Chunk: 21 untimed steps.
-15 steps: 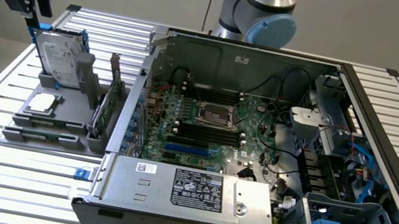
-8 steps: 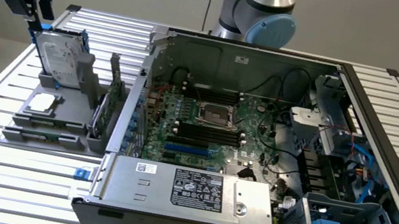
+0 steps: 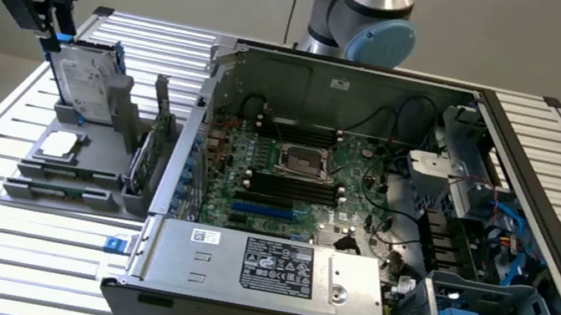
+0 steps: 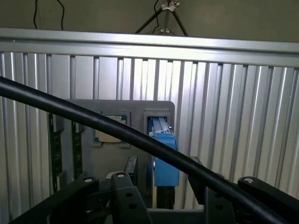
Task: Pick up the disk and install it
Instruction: 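Pick up the disk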
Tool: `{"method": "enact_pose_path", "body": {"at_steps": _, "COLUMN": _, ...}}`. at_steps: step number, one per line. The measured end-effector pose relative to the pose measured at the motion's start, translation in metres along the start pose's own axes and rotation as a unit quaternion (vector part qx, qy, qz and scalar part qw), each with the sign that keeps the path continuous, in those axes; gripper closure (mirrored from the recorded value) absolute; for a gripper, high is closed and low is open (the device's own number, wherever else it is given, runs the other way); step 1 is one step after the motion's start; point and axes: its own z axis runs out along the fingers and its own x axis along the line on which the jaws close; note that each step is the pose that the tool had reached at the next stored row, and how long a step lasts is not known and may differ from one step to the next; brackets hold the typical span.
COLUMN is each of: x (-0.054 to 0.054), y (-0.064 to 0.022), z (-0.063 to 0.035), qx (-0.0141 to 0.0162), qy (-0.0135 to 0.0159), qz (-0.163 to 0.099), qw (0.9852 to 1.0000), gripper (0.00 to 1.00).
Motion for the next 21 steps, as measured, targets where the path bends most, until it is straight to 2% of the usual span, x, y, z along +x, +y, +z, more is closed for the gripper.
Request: {"method": "enact_pose_path", "body": {"at_steps": 21, "x": -0.002, "y": 0.0041, "z": 0.0373, "qx": 0.0040, "qy": -0.0003, "qz": -0.002, "qw": 1.0000, "gripper": 0.44}}
